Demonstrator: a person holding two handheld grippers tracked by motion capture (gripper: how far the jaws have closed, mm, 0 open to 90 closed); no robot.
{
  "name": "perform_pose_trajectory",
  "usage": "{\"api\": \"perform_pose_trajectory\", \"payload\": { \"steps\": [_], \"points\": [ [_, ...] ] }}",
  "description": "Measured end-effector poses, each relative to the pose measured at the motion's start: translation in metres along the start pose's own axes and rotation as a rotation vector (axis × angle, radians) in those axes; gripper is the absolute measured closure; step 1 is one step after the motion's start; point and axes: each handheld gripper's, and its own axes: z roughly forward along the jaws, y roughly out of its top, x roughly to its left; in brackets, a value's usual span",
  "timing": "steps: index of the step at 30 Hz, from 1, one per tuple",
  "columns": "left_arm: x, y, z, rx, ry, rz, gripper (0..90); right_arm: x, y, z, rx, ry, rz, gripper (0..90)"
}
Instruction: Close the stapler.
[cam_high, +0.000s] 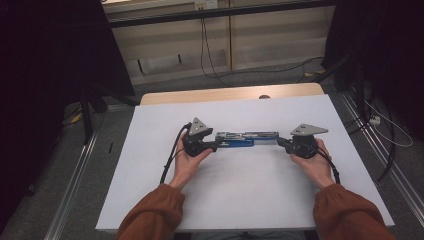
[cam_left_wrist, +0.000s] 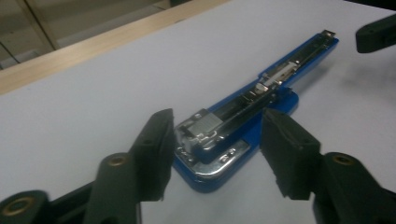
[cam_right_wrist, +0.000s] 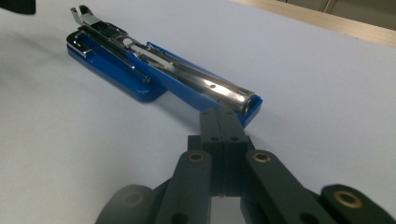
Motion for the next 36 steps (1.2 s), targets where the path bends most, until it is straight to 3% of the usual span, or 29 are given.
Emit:
{"api": "perform_pose_trajectory", "payload": {
  "steps": [4,7,9,13,15,16,19,21,23,29,36],
  "points": [
    [-0.004,-0.002,0.005,0.021,-0.032,-0.003,56.1,-0.001,-0.001,0.001,0.001,0.005,0.001,90.0],
    [-0.005,-0.001,0.006,0.003,-0.040,-0.031,69.9,0.000,-0.001,0.002,0.008,0.001,-0.007,90.0],
    [-0.006,0.001,0.007,0.003,-0.048,-0.018,77.8,0.000,-0.002,0.003,0.011,0.001,-0.009,90.0],
    [-0.007,-0.001,0.013,0.039,-0.068,-0.024,87.2,0.000,-0.002,0.007,0.013,0.003,-0.022,90.0],
    [-0.007,-0.001,0.017,0.062,-0.053,0.000,87.2,0.000,-0.003,0.008,0.024,0.006,-0.023,90.0],
    [-0.007,-0.002,0.018,0.061,-0.057,-0.012,87.2,0.000,-0.003,0.009,0.026,0.006,-0.021,90.0],
    [-0.006,-0.002,0.022,0.069,-0.047,0.001,89.4,-0.001,-0.004,0.009,0.032,0.007,-0.018,90.0],
    [-0.004,-0.003,0.023,0.079,-0.033,-0.003,90.0,-0.001,-0.004,0.009,0.034,0.008,-0.022,90.0],
    [-0.002,-0.004,0.025,0.076,-0.035,-0.032,90.0,-0.001,-0.004,0.010,0.041,0.006,-0.022,90.0],
    [0.001,-0.008,0.028,0.104,-0.019,-0.018,90.0,-0.001,-0.002,0.014,0.062,0.011,-0.038,90.0],
    [-0.001,-0.008,0.030,0.109,-0.020,-0.033,90.0,0.000,-0.001,0.017,0.080,0.012,-0.046,90.0]
  ]
}}
